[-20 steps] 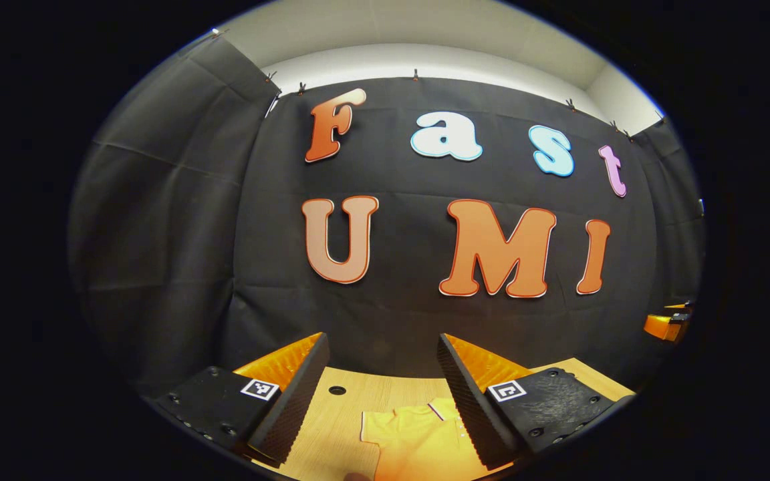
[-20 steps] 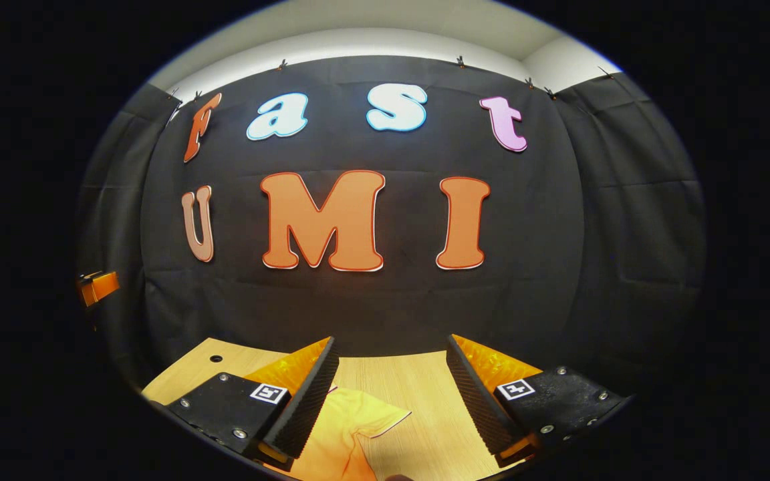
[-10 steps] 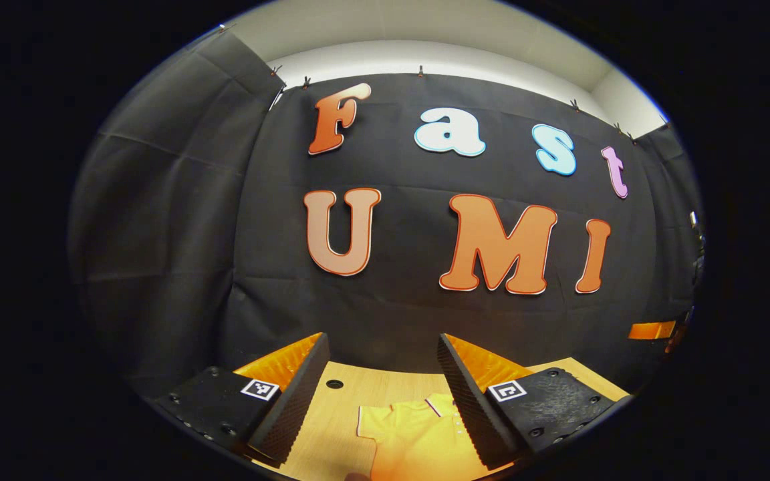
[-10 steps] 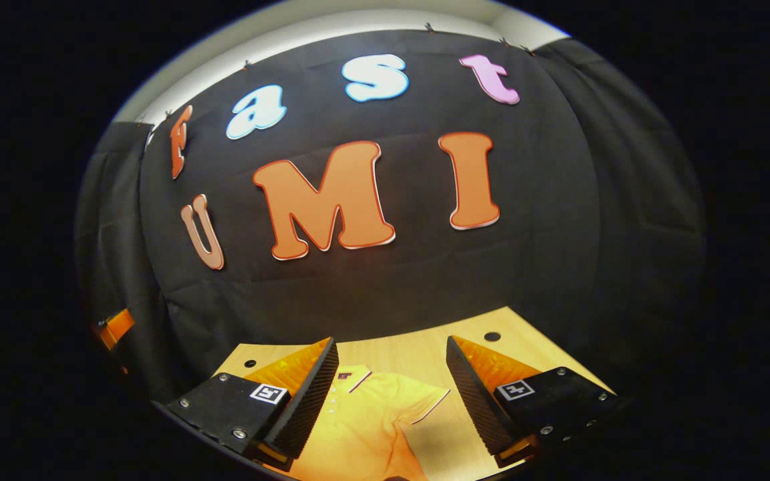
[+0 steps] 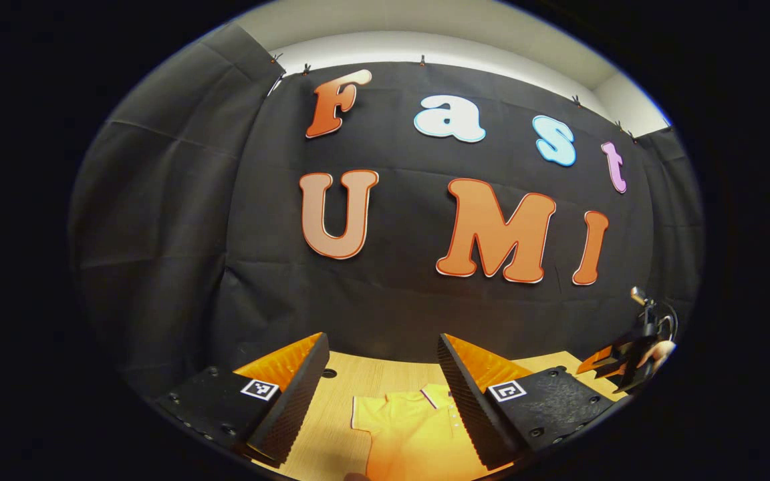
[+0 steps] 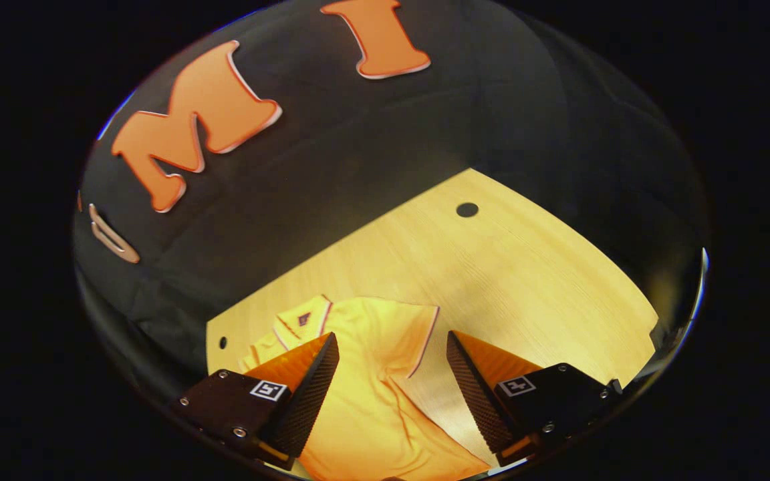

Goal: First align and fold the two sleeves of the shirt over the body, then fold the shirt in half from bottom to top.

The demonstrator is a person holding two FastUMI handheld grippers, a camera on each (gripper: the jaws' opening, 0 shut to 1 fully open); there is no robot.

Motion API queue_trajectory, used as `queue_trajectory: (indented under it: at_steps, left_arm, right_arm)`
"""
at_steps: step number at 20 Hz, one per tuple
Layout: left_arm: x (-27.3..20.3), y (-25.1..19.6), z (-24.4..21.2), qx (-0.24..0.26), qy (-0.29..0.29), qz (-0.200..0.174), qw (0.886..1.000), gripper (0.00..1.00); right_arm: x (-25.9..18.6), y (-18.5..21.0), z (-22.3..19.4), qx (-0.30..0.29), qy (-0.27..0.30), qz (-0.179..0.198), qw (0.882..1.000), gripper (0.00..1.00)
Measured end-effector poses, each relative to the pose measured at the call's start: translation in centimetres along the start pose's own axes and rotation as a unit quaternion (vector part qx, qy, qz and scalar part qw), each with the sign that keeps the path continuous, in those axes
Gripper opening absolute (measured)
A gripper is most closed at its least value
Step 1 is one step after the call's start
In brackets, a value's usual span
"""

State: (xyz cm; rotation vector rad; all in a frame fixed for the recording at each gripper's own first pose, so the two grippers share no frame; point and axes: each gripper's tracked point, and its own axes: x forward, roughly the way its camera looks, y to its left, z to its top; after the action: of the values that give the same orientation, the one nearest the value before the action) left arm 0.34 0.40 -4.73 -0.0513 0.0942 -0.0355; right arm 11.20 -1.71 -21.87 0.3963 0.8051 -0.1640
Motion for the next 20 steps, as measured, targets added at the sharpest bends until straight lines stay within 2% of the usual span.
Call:
queue_trajectory:
  at_steps: [5, 8, 13, 16, 20]
  left_arm:
    - [1.9, 2.2, -1.8, 0.006, 0.026, 0.014, 1.0, 0.98]
    - [3.6, 3.6, -3.7, 0.006, 0.052, 0.025, 0.998, 0.98]
    - [5.3, 6.4, -5.1, 0.003, 0.071, 0.04, 0.997, 0.98]
    - [6.1, 7.4, -5.5, 0.004, 0.081, 0.048, 0.996, 0.98]
    - [6.5, 8.6, -6.2, 0.001, 0.092, 0.056, 0.994, 0.98]
  right_arm:
    - [8.5, -1.5, -2.7, 0.014, 0.092, -0.047, 0.995, 0.99]
    - [12.3, -2.0, -4.8, 0.023, 0.141, -0.074, 0.987, 0.96]
    - [15.2, -2.5, -6.9, 0.018, 0.165, -0.117, 0.979, 0.93]
    - [16.1, -2.2, -7.7, 0.027, 0.173, -0.131, 0.976, 0.93]
    - [16.8, -2.1, -7.8, 0.009, 0.17, -0.149, 0.974, 0.91]
